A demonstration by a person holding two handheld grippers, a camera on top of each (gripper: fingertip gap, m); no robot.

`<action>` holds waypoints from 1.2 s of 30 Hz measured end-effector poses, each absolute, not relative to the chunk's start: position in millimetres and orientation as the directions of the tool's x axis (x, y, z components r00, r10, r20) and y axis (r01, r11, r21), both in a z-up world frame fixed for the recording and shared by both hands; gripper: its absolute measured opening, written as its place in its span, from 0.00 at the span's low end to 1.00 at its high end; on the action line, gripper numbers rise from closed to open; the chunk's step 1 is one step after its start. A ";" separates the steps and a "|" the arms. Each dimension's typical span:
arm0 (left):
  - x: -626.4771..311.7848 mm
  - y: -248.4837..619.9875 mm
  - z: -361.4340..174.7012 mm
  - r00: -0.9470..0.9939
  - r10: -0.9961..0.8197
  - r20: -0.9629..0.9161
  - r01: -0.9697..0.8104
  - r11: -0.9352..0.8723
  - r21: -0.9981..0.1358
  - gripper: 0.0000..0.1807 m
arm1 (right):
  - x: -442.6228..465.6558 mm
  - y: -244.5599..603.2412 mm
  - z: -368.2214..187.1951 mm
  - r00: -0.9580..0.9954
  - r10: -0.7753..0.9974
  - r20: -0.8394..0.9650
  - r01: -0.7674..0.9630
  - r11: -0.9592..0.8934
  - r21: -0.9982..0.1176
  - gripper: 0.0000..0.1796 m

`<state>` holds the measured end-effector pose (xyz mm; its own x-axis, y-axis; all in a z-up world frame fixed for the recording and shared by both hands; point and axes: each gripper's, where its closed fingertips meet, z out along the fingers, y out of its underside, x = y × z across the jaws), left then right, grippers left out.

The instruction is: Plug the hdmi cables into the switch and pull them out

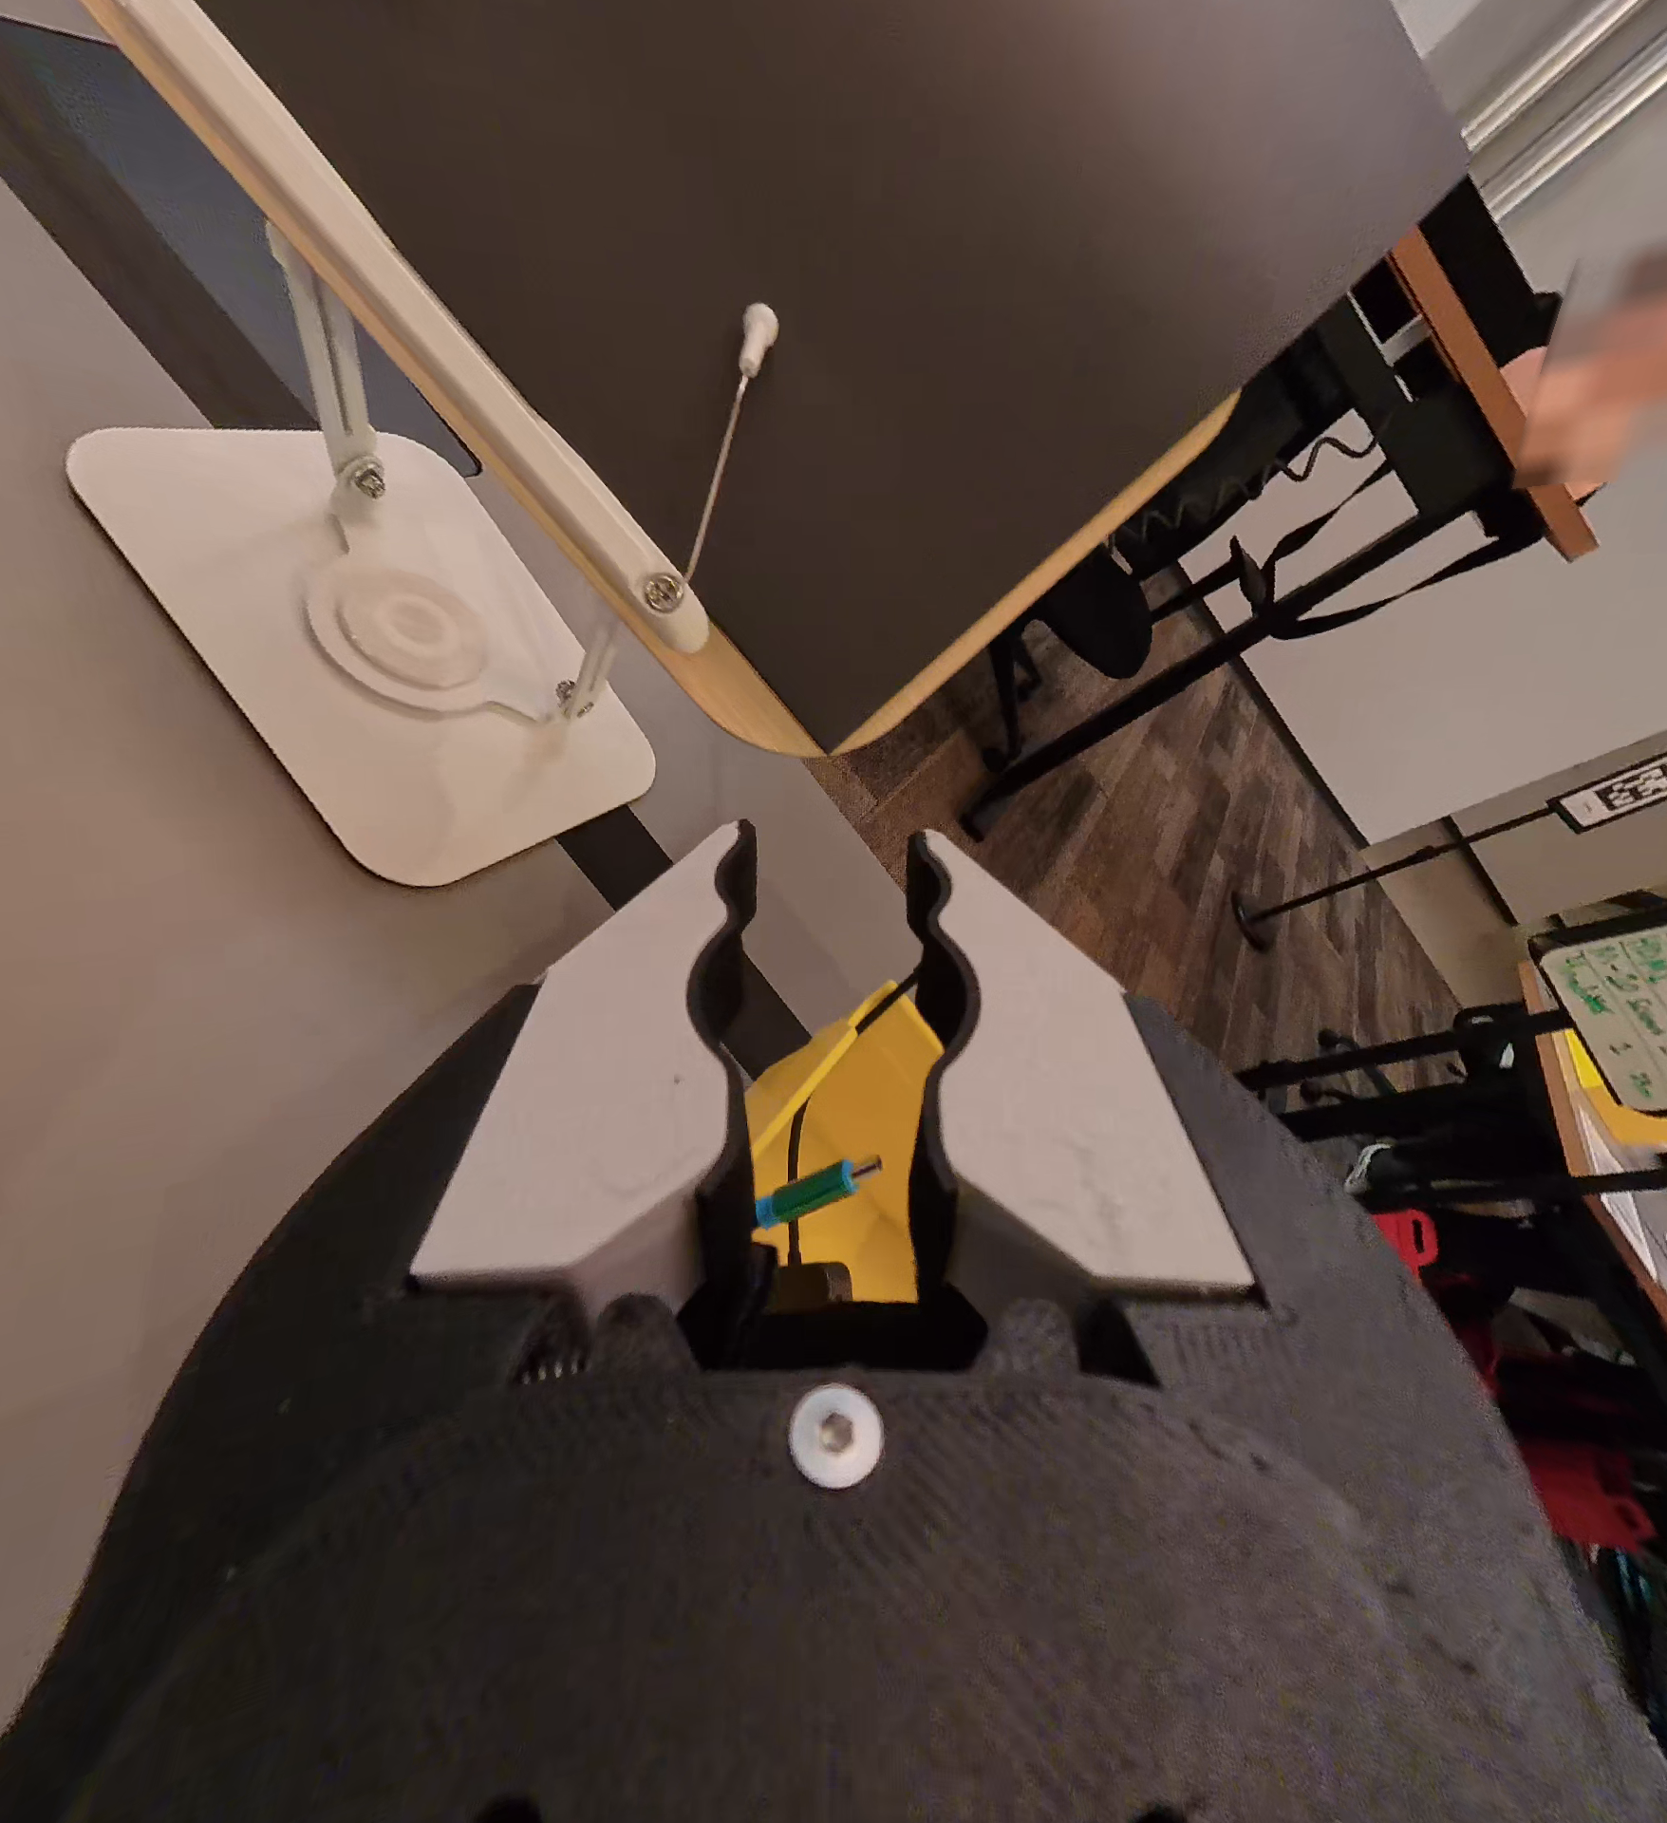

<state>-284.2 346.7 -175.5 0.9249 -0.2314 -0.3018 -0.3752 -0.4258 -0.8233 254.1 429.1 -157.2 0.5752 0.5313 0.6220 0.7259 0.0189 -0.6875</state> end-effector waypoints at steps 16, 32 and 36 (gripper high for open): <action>-364.8 337.1 -279.0 0.996 0.032 -0.083 -0.029 -0.770 -0.637 0.34 | 238.9 427.0 -162.7 0.543 0.563 0.623 0.733 0.046 -0.679 0.16; -358.3 347.5 -284.6 0.996 0.005 0.093 0.068 -0.722 -0.688 0.26 | 234.8 428.3 -169.2 0.526 0.578 0.624 0.742 0.046 -0.669 0.16; -349.0 353.9 -274.5 0.979 -0.041 0.198 0.121 -0.664 -0.737 0.26 | 235.1 428.5 -169.6 0.525 0.580 0.623 0.742 0.047 -0.669 0.16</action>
